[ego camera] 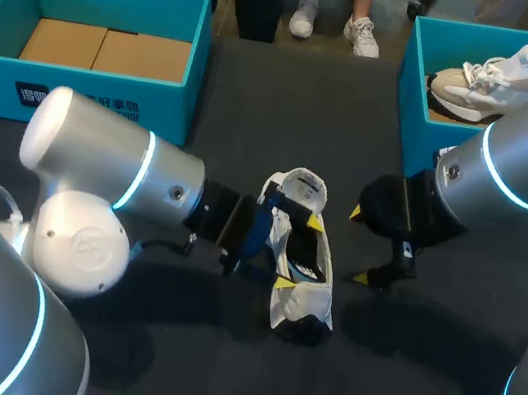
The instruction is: Take the shoe out of the shoebox, open the shoe tongue, remove and reinsert the insole, then place the shoe into the shoebox
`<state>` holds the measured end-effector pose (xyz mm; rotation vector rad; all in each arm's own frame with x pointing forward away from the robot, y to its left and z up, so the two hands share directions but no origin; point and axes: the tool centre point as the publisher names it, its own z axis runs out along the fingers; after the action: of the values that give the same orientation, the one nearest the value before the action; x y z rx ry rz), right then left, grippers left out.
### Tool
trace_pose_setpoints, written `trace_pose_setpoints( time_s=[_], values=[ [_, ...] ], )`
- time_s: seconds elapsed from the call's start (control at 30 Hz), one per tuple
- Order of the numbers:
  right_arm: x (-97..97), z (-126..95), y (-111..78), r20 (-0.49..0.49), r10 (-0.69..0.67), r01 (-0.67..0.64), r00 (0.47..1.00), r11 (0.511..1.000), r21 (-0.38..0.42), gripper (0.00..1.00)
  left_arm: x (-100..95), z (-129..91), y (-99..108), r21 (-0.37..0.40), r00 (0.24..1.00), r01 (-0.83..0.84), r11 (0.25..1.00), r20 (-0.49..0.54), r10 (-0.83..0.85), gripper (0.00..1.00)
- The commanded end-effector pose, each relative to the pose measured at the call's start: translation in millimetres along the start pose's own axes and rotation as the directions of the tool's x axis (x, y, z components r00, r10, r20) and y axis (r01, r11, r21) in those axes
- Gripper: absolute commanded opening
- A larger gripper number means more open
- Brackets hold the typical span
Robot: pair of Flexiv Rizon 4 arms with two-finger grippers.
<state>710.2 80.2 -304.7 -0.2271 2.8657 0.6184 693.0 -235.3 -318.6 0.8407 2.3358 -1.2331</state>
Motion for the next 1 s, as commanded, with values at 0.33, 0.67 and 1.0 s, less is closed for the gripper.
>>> trace_pose_setpoints(
  time_s=[0.33,0.67,1.0],
  values=[
    [0.9,0.2,-0.5,0.002,-0.001,0.001,1.000,1.000,-0.001,1.00,-3.0,-40.2,-2.1,-0.010,0.993,0.010,1.000,-0.118,-0.011,1.00],
    [0.9,0.2,-0.5,0.002,-0.001,0.001,1.000,1.000,-0.001,1.00,-3.7,-60.4,7.7,-0.019,0.966,-0.010,1.000,-0.260,0.005,1.00],
    [2.6,-22.5,-22.5,-0.043,0.029,-0.028,0.999,0.999,0.026,1.00,-9.0,-65.9,15.2,0.015,0.911,-0.073,0.997,-0.406,0.073,1.00]
  ],
)
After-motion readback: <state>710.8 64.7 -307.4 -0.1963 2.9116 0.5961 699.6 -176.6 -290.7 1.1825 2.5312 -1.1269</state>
